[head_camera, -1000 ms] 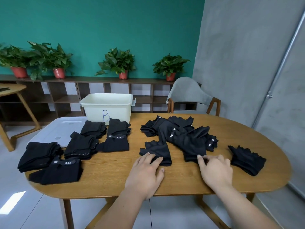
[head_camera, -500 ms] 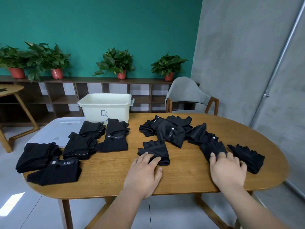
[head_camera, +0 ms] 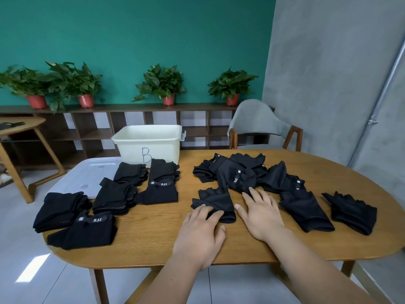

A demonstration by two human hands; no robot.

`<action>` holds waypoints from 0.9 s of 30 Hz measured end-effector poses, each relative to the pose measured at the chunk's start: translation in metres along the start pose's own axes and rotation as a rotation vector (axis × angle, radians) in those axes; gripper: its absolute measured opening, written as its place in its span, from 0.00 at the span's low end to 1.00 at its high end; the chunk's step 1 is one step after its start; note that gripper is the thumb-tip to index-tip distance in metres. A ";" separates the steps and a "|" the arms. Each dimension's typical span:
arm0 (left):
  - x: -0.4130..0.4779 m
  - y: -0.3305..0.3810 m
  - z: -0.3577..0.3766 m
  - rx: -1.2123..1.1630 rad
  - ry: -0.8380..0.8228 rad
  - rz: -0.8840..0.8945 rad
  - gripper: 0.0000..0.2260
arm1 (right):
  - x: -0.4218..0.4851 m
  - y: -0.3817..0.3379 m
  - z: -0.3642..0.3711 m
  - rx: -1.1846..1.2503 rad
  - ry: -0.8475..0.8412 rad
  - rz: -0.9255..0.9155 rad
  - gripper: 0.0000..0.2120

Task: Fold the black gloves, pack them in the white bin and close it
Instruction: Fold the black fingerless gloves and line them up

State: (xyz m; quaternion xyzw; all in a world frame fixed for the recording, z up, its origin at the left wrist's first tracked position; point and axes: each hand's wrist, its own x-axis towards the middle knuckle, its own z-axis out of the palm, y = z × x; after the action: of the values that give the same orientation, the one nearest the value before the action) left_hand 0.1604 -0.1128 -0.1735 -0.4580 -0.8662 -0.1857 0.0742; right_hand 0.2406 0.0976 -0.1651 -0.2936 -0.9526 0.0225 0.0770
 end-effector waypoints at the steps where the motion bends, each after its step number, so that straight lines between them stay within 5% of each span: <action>1: 0.001 0.000 0.000 -0.001 0.001 0.001 0.24 | 0.002 0.001 0.002 0.045 0.005 0.028 0.34; 8: 0.003 -0.001 0.000 -0.010 0.008 0.000 0.25 | -0.011 -0.001 -0.013 0.546 0.471 0.121 0.26; 13: 0.001 -0.001 0.000 -0.008 0.016 -0.004 0.25 | -0.019 -0.008 -0.046 0.496 0.742 0.128 0.23; 15: 0.000 -0.001 0.000 0.000 0.020 -0.008 0.25 | -0.021 -0.015 -0.053 0.247 0.688 0.073 0.23; 20: -0.001 -0.001 0.001 0.013 0.043 -0.019 0.24 | -0.031 -0.023 -0.027 0.083 0.048 -0.272 0.27; 23: -0.003 -0.001 0.001 0.013 0.063 -0.020 0.24 | -0.042 -0.015 -0.007 0.148 0.234 -0.297 0.21; 27: -0.002 -0.001 0.002 0.023 0.079 -0.019 0.23 | -0.046 -0.006 0.011 0.096 0.393 -0.067 0.16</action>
State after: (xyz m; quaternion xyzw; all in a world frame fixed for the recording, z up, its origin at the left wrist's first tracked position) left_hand 0.1604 -0.1142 -0.1760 -0.4411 -0.8690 -0.1945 0.1117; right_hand 0.2726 0.0668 -0.1815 -0.2563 -0.9264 0.0076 0.2758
